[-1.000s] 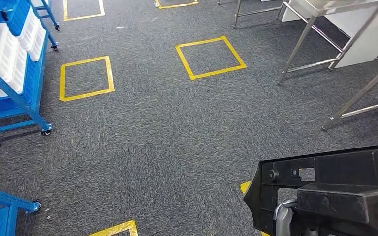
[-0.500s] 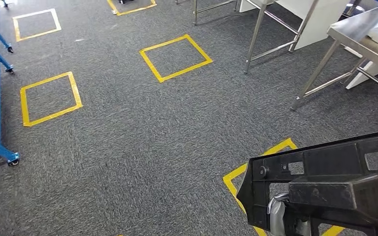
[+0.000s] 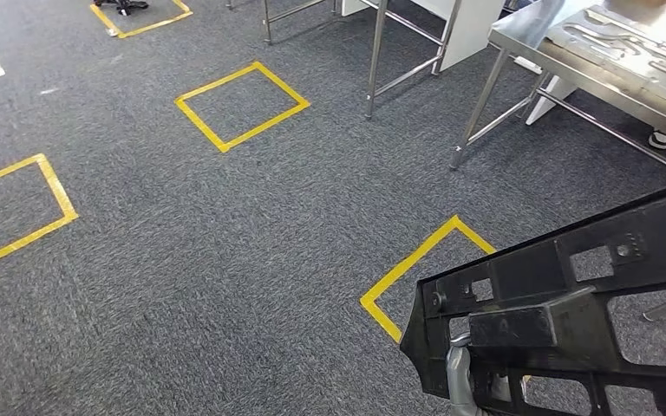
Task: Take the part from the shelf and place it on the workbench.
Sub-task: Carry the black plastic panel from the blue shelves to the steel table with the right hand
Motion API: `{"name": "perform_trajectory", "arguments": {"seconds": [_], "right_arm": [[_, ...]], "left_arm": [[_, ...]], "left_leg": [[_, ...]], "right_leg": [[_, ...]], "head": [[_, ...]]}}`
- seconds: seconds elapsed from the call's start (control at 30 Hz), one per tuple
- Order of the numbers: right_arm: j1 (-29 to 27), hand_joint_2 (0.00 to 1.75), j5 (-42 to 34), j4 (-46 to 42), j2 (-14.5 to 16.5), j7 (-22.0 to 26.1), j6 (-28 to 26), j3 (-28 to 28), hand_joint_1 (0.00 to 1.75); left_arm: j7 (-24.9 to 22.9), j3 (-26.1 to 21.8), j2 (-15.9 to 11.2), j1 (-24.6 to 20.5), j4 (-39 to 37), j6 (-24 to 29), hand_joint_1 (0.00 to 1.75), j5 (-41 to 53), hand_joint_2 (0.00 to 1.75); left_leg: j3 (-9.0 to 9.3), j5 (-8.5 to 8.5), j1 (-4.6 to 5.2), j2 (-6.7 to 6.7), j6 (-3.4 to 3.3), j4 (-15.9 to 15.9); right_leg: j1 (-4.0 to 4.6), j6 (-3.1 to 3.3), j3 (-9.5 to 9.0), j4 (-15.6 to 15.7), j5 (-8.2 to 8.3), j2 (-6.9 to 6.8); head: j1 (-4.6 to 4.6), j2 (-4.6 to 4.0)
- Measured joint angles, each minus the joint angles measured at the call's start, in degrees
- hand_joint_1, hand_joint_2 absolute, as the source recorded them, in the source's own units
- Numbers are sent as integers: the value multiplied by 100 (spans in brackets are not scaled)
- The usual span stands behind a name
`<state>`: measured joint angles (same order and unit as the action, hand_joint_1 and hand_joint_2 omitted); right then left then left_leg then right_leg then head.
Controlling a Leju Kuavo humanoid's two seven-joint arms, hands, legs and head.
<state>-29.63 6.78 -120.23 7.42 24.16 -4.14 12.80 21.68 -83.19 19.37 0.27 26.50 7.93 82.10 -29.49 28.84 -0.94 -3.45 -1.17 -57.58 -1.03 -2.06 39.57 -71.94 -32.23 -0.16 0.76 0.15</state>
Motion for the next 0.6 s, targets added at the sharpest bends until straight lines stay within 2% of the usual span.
{"name": "perform_trajectory", "arguments": {"seconds": [0.03,0.1,0.13,0.17,0.2,0.23,0.3,0.37,0.4,0.43,0.47,0.5,0.53,0.6], "right_arm": [[62,175,-50,51,-130,-17,-97,84,175],[178,175,-133,137,-357,-25,-233,217,175],[213,175,-161,172,-452,-17,-288,271,175],[231,175,-179,200,-528,-9,-337,319,175],[233,175,-189,223,-596,1,-383,366,175],[227,175,-196,242,-657,8,-428,411,175],[222,175,-207,272,-749,21,-487,490,175],[223,175,-216,299,-809,35,-505,556,175],[221,175,-218,315,-833,39,-506,580,175],[217,175,-218,330,-855,42,-506,600,175],[212,175,-219,344,-873,43,-506,614,175],[210,175,-219,354,-887,43,-506,625,175],[210,175,-220,362,-900,43,-506,638,175],[214,175,-222,371,-920,44,-506,660,175]], "left_arm": [[3,-21,2,-4,-5,8,0,-8,175],[23,-56,6,-8,-20,38,0,-17,175],[41,-74,6,-10,-29,58,0,-18,175],[61,-90,6,-12,-40,79,0,-13,175],[81,-103,6,-15,-52,97,0,-5,175],[98,-110,4,-19,-64,113,0,3,175],[121,-121,1,-20,-90,135,0,15,175],[129,-139,-3,-7,-115,152,0,17,175],[130,-148,-5,1,-125,157,0,17,175],[129,-154,-8,7,-133,161,0,17,175],[130,-157,-9,10,-140,162,0,17,175],[130,-158,-9,11,-145,162,0,17,175],[131,-159,-9,12,-148,162,0,17,175],[132,-162,-13,15,-152,162,0,17,175]], "left_leg": [[25,16,3,-70,13,-1],[70,62,34,-182,62,-12],[92,84,51,-229,91,-15],[112,102,65,-279,119,-12],[142,116,68,-338,146,-4],[163,143,58,-335,178,-16],[95,323,35,-112,234,-245],[-217,687,20,198,259,-920],[-410,842,18,261,262,-1309],[-562,903,19,289,262,-1588],[-629,841,19,302,257,-1664],[-589,666,19,317,242,-1506],[-468,420,19,377,220,-1164],[-196,74,12,657,160,-431]], "right_leg": [[2,9,-222,385,199,-102],[45,66,-612,1086,419,-379],[69,105,-701,1258,437,-464],[92,141,-712,1299,410,-463],[88,178,-705,1304,418,-380],[78,211,-705,1315,424,-312],[49,285,-711,1346,451,-172],[45,340,-710,1351,461,-34],[51,356,-707,1346,462,43],[56,361,-708,1341,460,130],[59,361,-712,1335,458,221],[61,359,-721,1329,456,310],[62,356,-731,1323,452,402],[65,326,-729,1303,446,571]], "head": [[1,0],[1,0],[-4,0],[-10,1],[-16,1],[-18,1],[-36,0],[-57,0],[-58,0],[-58,0],[-57,0],[-57,0],[-58,0],[-52,0]]}}
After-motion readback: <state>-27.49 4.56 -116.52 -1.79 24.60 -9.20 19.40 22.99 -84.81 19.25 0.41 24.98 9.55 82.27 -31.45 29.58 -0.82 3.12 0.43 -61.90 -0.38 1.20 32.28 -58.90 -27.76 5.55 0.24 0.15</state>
